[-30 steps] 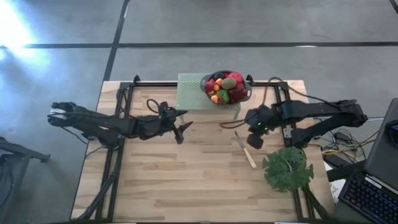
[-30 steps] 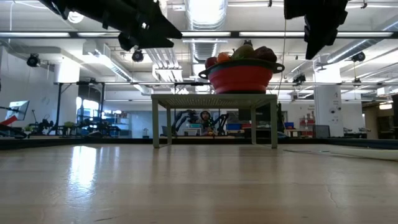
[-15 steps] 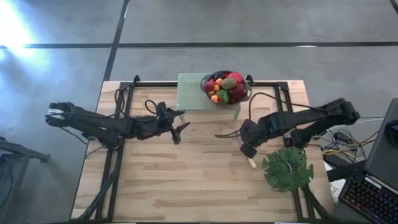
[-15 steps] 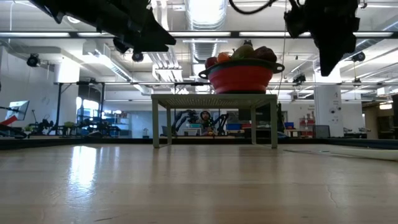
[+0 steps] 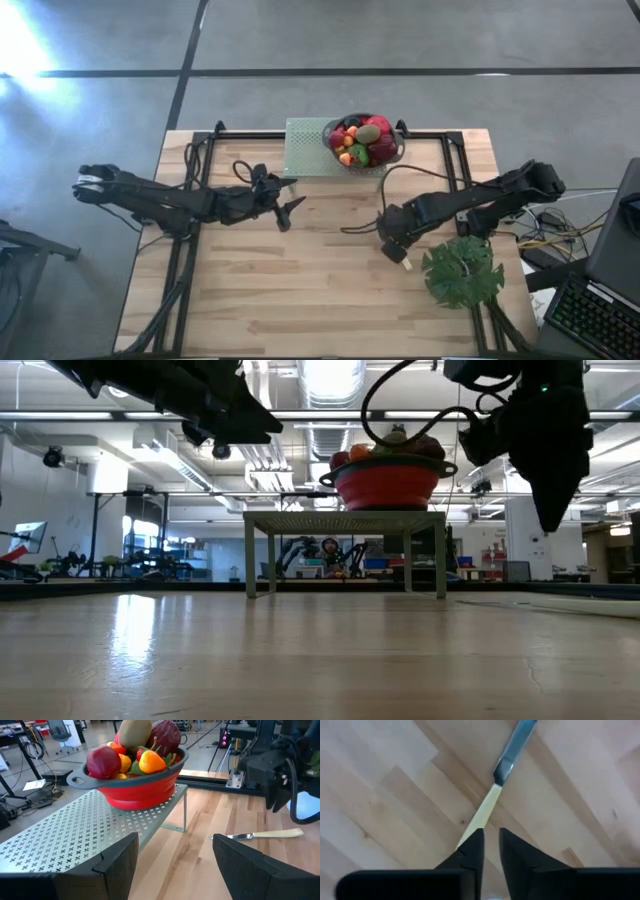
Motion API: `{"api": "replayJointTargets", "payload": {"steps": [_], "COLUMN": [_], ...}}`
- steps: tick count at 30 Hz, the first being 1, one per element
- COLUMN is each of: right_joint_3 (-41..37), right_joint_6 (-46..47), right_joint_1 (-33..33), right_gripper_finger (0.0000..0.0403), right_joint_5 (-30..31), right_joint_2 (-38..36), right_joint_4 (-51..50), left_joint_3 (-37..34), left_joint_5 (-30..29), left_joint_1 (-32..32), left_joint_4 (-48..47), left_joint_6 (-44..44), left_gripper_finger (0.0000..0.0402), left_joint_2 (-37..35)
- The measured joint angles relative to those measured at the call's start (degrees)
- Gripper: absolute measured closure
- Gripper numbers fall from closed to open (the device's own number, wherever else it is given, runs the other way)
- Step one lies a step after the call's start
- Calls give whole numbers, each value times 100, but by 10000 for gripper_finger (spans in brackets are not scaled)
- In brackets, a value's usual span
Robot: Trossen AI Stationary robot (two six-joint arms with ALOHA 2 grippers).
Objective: Pick & Place Fruit
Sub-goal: Put the yellow knife on the shelf
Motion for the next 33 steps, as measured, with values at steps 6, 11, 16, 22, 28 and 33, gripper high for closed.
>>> {"api": "replayJointTargets", "payload": {"steps": [6,11,16,22,28,33], "right_joint_3": [-208,-524,-819,-1241,-1415,-1466], "right_joint_6": [245,380,395,541,613,594], "right_joint_1": [184,306,329,326,324,324], "right_gripper_finger": [289,243,212,202,218,232], "right_joint_5": [-78,-190,-276,-110,75,98], "right_joint_2": [66,43,65,63,233,501], "right_joint_4": [138,683,1168,1661,1985,2045], "left_joint_3": [-7,-13,-13,-13,-15,-16], "left_joint_5": [1,1,1,1,1,2], "left_joint_1": [0,0,2,2,2,2], "left_joint_4": [-29,-29,-29,-27,-25,-22], "left_joint_6": [-8,-8,-8,-8,-9,-8], "left_gripper_finger": [140,140,140,140,140,140], "left_joint_2": [0,2,2,2,2,2]}}
